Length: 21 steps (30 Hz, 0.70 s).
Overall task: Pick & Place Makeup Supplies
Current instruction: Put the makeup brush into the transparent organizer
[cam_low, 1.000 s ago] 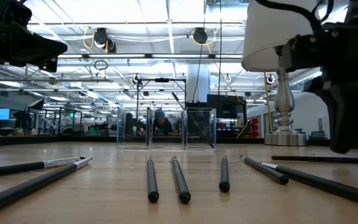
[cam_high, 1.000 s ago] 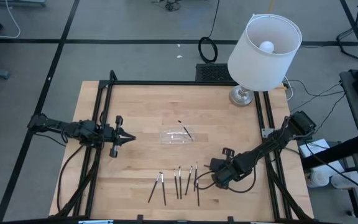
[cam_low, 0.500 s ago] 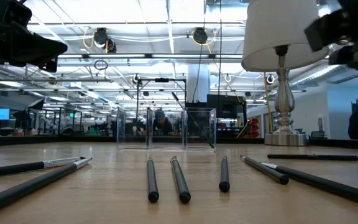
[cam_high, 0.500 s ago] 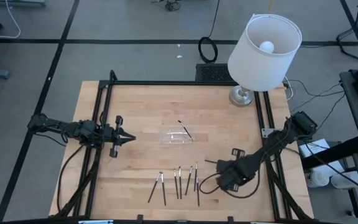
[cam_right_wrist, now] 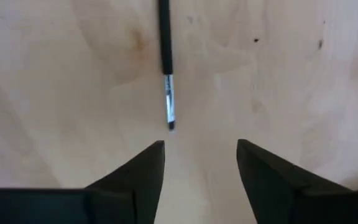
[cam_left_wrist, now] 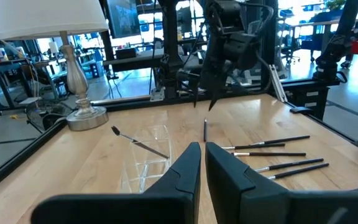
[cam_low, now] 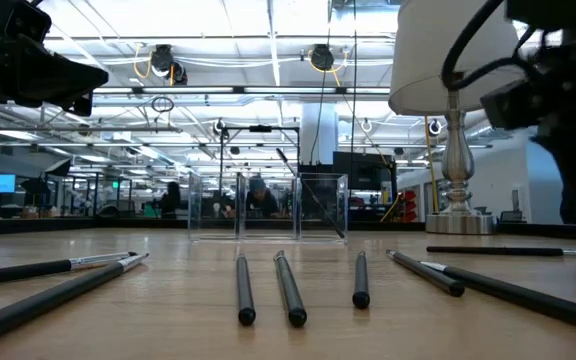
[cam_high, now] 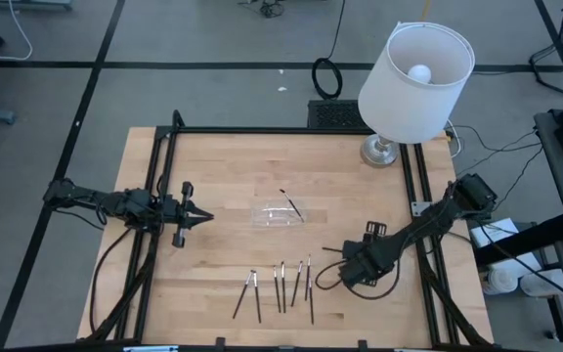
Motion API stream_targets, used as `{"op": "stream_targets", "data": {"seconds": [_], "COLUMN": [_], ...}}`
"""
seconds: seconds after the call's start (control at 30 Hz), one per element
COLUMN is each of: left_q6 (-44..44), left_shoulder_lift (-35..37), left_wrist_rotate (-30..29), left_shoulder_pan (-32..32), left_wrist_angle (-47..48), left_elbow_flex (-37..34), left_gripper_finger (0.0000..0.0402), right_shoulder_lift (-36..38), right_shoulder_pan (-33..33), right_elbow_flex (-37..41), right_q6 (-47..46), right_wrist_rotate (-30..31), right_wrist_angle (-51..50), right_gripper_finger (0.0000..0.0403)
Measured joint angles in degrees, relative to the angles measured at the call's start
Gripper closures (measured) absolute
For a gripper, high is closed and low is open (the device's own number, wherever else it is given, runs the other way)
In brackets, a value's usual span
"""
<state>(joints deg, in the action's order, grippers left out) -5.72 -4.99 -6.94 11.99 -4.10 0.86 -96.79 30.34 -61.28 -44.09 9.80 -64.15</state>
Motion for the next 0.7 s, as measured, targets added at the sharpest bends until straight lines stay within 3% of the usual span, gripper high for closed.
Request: {"op": "stream_targets", "data": {"seconds": [0.37,0.7], "left_q6": [0.0,0.0], "left_shoulder_lift": [0.01,0.02], "left_wrist_rotate": [-0.02,-0.02], "left_shoulder_pan": [0.0,-0.02], "left_wrist_angle": [0.0,0.0], "left_elbow_flex": [0.0,0.0], "left_gripper_finger": [0.0371,0.0371], "right_shoulder_lift": [4.18,11.01], "right_shoulder_pan": [-8.32,-8.69], "right_elbow_flex": [9.71,14.1], "right_q6": [7.51,5.85], "right_wrist_rotate": [-7.63,-8.56], "right_wrist_angle": [11.63,14.46], "right_gripper_finger": [0.0238,0.0236]}}
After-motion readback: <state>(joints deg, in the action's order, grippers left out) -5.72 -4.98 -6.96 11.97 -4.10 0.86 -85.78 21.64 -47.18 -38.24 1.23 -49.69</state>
